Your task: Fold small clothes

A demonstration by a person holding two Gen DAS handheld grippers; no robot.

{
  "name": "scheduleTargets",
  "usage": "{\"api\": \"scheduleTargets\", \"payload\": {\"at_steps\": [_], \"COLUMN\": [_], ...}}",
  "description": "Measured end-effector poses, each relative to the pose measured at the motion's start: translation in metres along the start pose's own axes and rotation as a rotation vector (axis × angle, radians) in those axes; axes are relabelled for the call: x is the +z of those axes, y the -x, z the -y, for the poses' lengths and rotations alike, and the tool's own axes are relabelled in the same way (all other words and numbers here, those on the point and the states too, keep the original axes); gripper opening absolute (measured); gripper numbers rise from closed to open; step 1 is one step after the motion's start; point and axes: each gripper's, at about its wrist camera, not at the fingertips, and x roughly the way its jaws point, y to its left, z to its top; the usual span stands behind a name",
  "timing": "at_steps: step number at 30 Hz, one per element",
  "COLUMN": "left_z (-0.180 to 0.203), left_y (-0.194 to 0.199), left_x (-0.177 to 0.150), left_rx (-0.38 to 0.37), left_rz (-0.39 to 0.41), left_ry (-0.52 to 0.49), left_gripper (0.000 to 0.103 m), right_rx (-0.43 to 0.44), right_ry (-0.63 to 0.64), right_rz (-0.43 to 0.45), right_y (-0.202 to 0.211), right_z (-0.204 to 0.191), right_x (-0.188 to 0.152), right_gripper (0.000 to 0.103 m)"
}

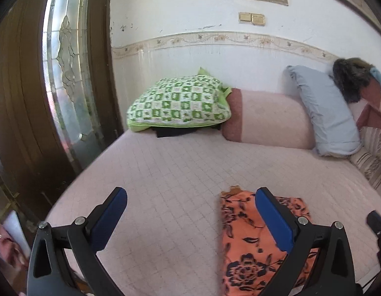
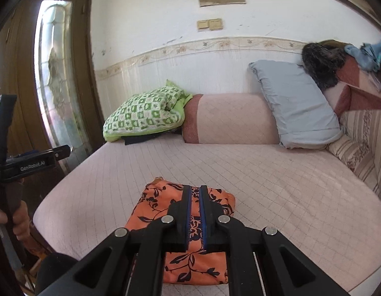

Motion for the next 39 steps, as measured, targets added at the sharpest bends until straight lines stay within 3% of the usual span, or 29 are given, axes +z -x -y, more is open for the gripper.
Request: {"api": "scheduleTargets", "payload": {"at_steps": [2,4,6,8,14,19,27,39], "left_z": [0.004,0.009,0.014,0.020,0.027,0.026,0.022,0.014], "left_y": [-0.004,-0.005,-0.008,-0.011,0.005,0.005,0.014,0.009], "left_x": [-0.007,-0.012,-0.012,-0.007,0.006,0.008,0.016,0.009], "left_rx": [-0.023,-0.064,-0.039,-0.073,-0.078,-0.092,-0.055,-0.059], "left_rz": [-0.035,-0.039,-0.060,-0.097,-0.050,-0.069,-0.030,-0.071], "left_ry": [0.012,-0.001,-0.019,-0.046,-0.071,-0.064,-0.077,-0.075], "left_gripper": [0.103,0.103,0.103,0.103,0.103,0.103,0.103,0.103], "right_rx": [0.042,-0.012,0.016,0.022,0.025,0.039,0.015,0.037], "right_ry": [0.018,0.072,0.060,0.024,0.049,0.051,0.083,0.070], "right_rz": [-0.030,-0.002,-0.012,-0.016,-0.021,0.006,0.036,-0.006], "right_y": [-0.003,-0.001,-0.001,-0.002,-0.006,-0.002,0.010,0.008], "right_z": [-0.006,-0.014,-0.013,-0.009,-0.014,-0.019,-0.024,-0.028], "right_x": [-0.002,-0.005,-0.007,-0.008,-0.006,0.004,0.018,0.015], "right_gripper": [0.007,0.007,0.007,0.007,0.007,0.007,0.007,0.007]}}
